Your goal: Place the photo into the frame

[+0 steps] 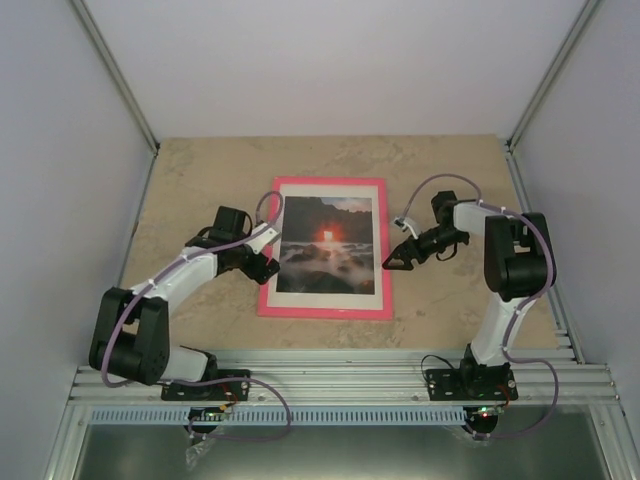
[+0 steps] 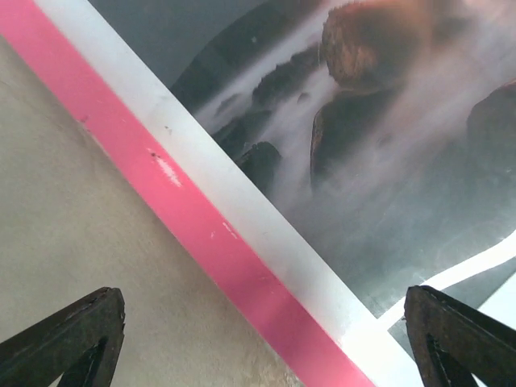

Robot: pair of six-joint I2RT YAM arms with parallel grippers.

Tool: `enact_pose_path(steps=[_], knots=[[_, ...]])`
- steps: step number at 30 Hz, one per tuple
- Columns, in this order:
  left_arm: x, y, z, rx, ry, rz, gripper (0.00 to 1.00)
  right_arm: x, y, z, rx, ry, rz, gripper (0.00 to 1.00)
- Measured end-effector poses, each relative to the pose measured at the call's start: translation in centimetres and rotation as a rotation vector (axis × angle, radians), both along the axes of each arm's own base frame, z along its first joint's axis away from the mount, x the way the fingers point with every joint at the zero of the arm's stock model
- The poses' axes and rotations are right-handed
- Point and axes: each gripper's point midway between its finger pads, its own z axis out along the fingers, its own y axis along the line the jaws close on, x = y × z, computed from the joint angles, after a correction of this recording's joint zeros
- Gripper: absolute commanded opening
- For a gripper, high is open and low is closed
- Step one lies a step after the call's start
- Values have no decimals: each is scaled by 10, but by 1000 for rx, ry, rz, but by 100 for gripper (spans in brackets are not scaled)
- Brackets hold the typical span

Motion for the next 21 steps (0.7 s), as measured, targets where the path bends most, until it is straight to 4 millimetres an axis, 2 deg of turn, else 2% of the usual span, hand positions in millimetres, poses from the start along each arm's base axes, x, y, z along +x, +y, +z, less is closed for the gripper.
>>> enact_pose_path(steps=[6, 9, 11, 16, 17, 19, 21], knots=[[7, 8, 27, -79, -10, 64, 100, 17, -14, 2, -55, -40, -39, 94], [23, 16, 48, -120, -26, 135, 99, 33, -22, 11, -70, -80, -66, 96], [39, 24, 71, -149, -58, 193, 100, 47, -28, 23, -74, -126, -87, 98], [94, 53, 142, -230, -165, 327, 99, 87, -44, 85, -63, -317, -144, 98], [107, 64, 157, -255, -174, 361, 99, 94, -48, 99, -59, -358, -158, 98], [128, 92, 172, -283, -191, 432, 100, 103, -59, 126, -53, -428, -191, 98], [143, 125, 179, -295, -193, 518, 100, 107, -71, 145, -47, -472, -228, 98]])
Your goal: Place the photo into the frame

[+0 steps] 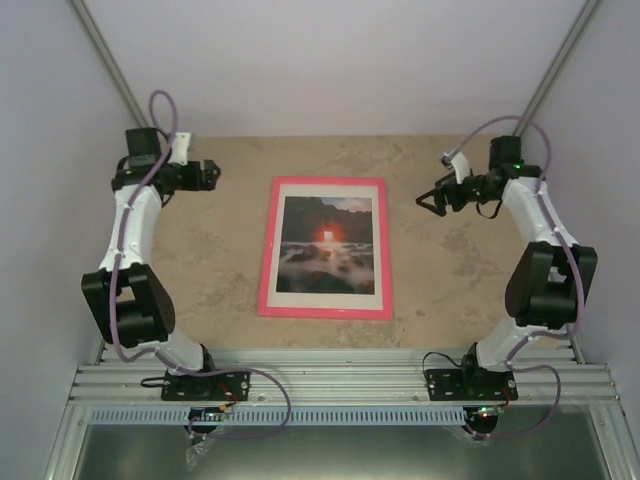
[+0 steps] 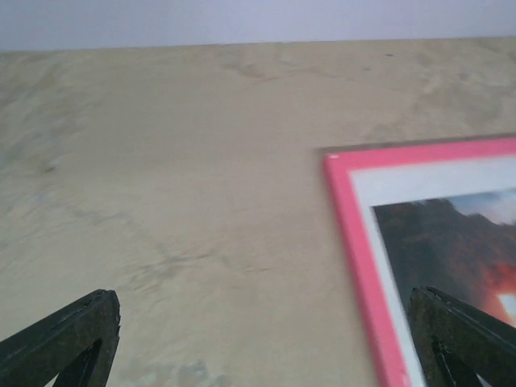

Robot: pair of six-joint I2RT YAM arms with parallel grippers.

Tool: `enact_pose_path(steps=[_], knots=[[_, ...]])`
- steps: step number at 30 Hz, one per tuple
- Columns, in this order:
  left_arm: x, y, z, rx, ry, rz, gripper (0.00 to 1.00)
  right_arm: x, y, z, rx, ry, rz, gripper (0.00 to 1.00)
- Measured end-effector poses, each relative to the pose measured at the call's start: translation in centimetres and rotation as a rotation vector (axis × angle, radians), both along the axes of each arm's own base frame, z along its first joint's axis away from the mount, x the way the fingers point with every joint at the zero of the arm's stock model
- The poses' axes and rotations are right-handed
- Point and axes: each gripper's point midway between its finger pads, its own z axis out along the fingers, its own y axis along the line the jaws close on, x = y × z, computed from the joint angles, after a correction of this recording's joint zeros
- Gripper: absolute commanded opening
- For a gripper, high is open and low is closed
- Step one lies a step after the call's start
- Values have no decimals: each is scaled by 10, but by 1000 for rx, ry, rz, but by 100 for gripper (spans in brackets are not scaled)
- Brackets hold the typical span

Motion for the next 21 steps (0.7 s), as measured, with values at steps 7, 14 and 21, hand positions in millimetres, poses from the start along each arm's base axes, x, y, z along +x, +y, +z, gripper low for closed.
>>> enact_pose_path(steps=[7, 14, 21], knots=[[-1, 70, -21, -42, 102, 164, 99, -7, -53, 20, 40, -47, -158, 98], [-36, 82, -77, -34, 220, 209, 99, -44, -73, -30, 83, 81, -279, 98], [-72, 72, -119, -38, 308, 224, 99, -69, -67, -46, 92, 100, -305, 98]])
